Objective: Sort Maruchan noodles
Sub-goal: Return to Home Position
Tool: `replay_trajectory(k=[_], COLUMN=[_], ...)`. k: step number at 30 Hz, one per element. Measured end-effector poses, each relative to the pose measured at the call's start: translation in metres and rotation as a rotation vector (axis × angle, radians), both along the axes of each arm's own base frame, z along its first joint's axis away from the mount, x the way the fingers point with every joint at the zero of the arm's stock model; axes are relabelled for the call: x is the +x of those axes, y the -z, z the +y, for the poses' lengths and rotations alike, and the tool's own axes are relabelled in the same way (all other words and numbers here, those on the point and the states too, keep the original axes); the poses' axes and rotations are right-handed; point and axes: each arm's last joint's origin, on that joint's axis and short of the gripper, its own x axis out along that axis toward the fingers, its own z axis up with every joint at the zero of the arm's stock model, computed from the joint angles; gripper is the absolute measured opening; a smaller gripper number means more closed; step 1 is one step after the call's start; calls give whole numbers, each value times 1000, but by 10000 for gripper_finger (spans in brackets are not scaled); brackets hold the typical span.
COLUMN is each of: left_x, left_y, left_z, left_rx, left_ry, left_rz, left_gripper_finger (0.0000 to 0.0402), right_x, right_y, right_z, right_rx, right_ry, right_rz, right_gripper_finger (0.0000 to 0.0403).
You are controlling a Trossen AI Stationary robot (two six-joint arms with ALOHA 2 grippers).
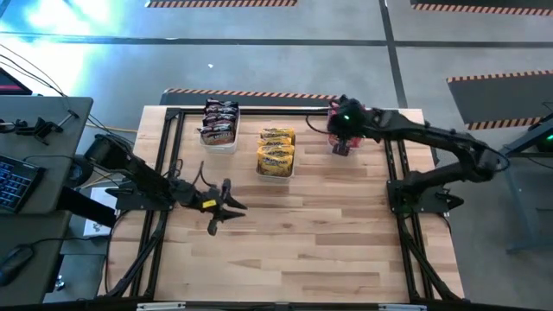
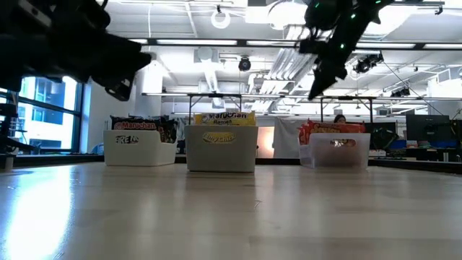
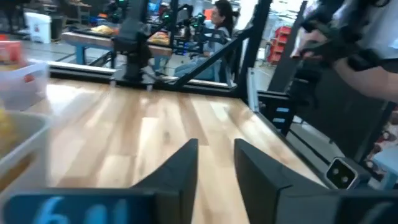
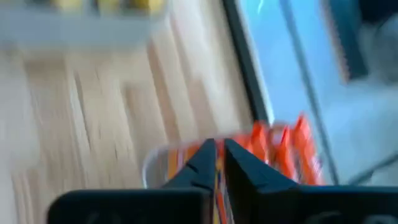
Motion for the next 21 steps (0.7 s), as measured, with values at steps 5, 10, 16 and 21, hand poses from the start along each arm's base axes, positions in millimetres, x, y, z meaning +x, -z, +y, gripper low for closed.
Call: replay_trajectory(k=[5,10,16,21], left_x=[-17,-17,-19,-24], left_y=[0,4,0,-5], left_z=[18,35,53,71], left_rx=[-23,-2,53,84], left_ry=[-55,-101,-78,-85], left_rz=[-5,71,81,82], left_gripper_finger=[34,6,1,1], right_x=[-6,-14,-37,-58], right_y=[-5,5,24,40], right_z=[27,51,76,91], right_rx=[-79,-85,-123,-78], right_ry=[-84,-160,-217,-268], right_rz=[-277,-479,-658,-798], right_gripper_finger=[22,4,2,1])
